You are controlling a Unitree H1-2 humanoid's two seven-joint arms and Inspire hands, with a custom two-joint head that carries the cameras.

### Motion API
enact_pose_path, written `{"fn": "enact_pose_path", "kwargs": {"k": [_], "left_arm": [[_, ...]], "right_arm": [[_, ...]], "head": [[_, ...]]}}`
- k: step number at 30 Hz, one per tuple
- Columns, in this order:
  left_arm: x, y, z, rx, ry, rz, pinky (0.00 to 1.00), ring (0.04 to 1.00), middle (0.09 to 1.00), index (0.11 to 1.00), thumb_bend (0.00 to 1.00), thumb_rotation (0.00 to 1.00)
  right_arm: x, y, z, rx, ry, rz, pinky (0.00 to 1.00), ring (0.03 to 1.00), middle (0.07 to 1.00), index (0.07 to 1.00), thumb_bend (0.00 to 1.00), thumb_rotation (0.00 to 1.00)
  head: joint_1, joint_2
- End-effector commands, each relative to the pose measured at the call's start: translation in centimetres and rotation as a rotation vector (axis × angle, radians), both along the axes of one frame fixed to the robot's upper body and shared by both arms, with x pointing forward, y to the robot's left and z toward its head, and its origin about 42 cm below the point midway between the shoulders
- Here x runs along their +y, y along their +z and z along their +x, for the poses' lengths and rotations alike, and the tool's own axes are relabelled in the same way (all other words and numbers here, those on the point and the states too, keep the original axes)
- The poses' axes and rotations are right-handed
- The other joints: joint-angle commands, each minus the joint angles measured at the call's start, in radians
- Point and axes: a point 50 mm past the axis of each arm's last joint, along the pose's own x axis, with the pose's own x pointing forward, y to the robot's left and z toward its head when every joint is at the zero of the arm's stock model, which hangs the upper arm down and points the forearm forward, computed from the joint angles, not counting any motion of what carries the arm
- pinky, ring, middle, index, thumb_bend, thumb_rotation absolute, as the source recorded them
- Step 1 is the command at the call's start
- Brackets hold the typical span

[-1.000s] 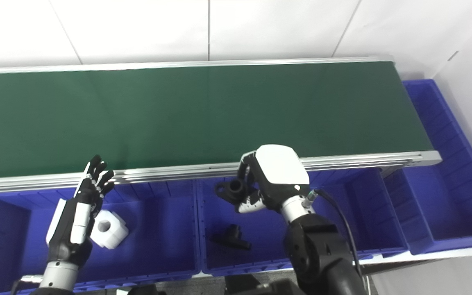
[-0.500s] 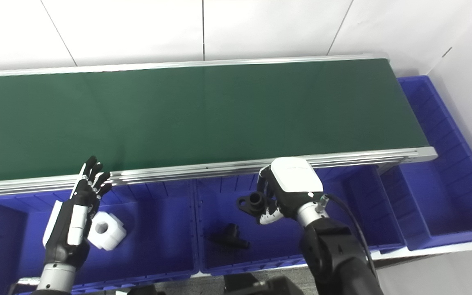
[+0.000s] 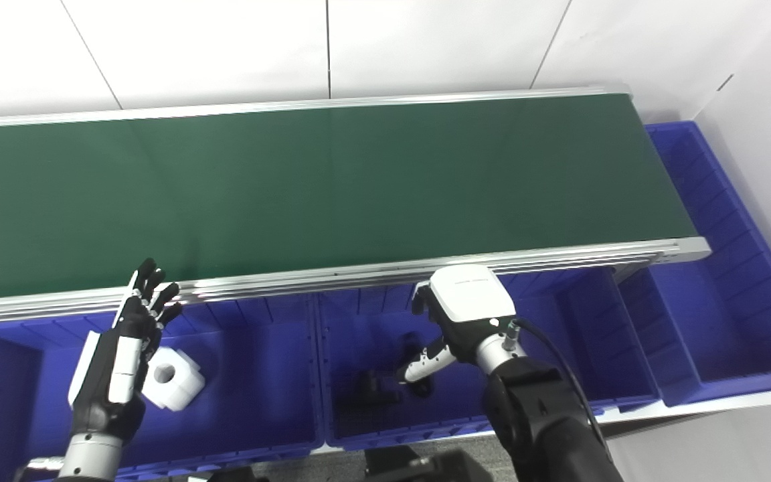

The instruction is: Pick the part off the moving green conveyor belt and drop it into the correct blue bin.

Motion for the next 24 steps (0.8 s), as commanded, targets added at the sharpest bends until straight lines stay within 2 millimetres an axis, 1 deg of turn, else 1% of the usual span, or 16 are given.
{"fn": "enact_pose_path", "kwargs": {"k": [1,4,6,8,10,11,13,15,16,17,19,20,21,22,23,24], "left_arm": [[-0.2,1.1,0.3,-0.055,0.000,-0.013,0.90,0.934,0.991,1.000,0.83,0.96],[-0.3,1.2,0.3,-0.053,0.001,-0.013,0.90,0.936,0.994,1.000,0.82,0.96],[-0.3,1.1,0.2,-0.054,0.001,-0.017,0.90,0.936,0.994,1.000,0.81,0.96],[-0.4,1.1,0.1,-0.052,-0.002,-0.018,0.91,0.937,0.994,1.000,0.80,0.95],[-0.4,1.1,-0.1,-0.048,-0.004,-0.022,0.92,0.941,0.997,1.000,0.79,0.95],[-0.5,1.0,-0.2,-0.048,-0.005,-0.023,0.92,0.942,0.997,1.000,0.79,0.95],[-0.6,1.0,-0.3,-0.047,-0.006,-0.021,0.91,0.942,0.997,1.000,0.77,0.94],[-0.7,0.9,-0.5,-0.044,-0.008,-0.013,0.91,0.941,0.997,1.000,0.77,0.95],[-0.8,0.9,-0.6,-0.043,-0.009,-0.010,0.91,0.941,0.998,1.000,0.77,0.95],[-0.9,0.8,-0.7,-0.044,-0.011,-0.005,0.91,0.939,0.997,1.000,0.77,0.95],[-1.1,0.6,-0.9,-0.044,-0.014,0.005,0.90,0.938,0.998,1.000,0.75,0.96],[-1.2,0.5,-1.0,-0.044,-0.014,0.008,0.89,0.936,0.996,1.000,0.74,0.96],[-1.4,0.3,-1.0,-0.045,-0.015,0.010,0.89,0.936,0.996,1.000,0.74,0.96],[-1.6,0.1,-1.1,-0.046,-0.015,0.010,0.89,0.935,0.993,1.000,0.74,0.96],[-1.7,0.0,-1.2,-0.050,-0.013,0.010,0.89,0.936,0.992,1.000,0.74,0.95],[-1.9,-0.1,-1.3,-0.053,-0.012,0.011,0.89,0.934,0.991,1.000,0.73,0.95]], "right_arm": [[0.0,1.1,0.0,-0.067,0.027,0.005,0.42,0.548,0.611,0.640,1.00,0.51],[0.0,1.2,0.0,-0.075,0.028,0.008,0.42,0.539,0.599,0.635,1.00,0.52],[0.1,1.3,-0.1,-0.082,0.028,0.011,0.40,0.517,0.583,0.636,1.00,0.52],[0.1,1.5,-0.2,-0.080,0.027,0.015,0.40,0.522,0.591,0.638,1.00,0.52],[0.2,2.1,-0.4,-0.082,0.023,0.028,0.41,0.533,0.605,0.646,1.00,0.52],[0.4,2.7,-0.6,-0.097,0.017,0.069,0.41,0.534,0.605,0.647,1.00,0.52],[0.7,3.5,-0.9,-0.130,0.010,0.141,0.43,0.554,0.612,0.649,1.00,0.58],[1.2,4.3,-1.5,-0.199,0.010,0.245,0.40,0.521,0.586,0.632,1.00,0.55],[1.8,4.8,-1.9,-0.252,0.002,0.321,0.39,0.504,0.577,0.639,1.00,0.54],[2.4,5.3,-2.4,-0.308,-0.006,0.390,0.37,0.471,0.576,0.688,0.96,0.56],[3.5,5.8,-3.2,-0.393,-0.038,0.516,0.36,0.451,0.580,0.718,0.89,0.56],[3.9,5.9,-3.5,-0.421,-0.059,0.572,0.35,0.454,0.589,0.725,0.84,0.57],[4.4,5.8,-3.8,-0.449,-0.098,0.660,0.35,0.454,0.590,0.726,0.83,0.57],[5.0,5.7,-4.2,-0.483,-0.143,0.785,0.36,0.466,0.598,0.721,0.81,0.58],[5.7,5.3,-4.6,-0.540,-0.200,0.943,0.37,0.477,0.601,0.706,0.78,0.53],[6.3,4.8,-5.0,-0.605,-0.259,1.072,0.37,0.476,0.597,0.685,0.74,0.49]], "head": [[0.000,-0.001],[0.001,-0.002],[0.006,-0.004],[0.013,-0.004],[0.020,-0.004],[0.030,-0.008],[0.043,-0.012],[0.060,-0.018],[0.071,-0.022],[0.081,-0.026],[0.105,-0.039],[0.132,-0.054],[0.137,-0.056],[0.168,-0.073],[0.168,-0.073],[0.200,-0.087]]}}
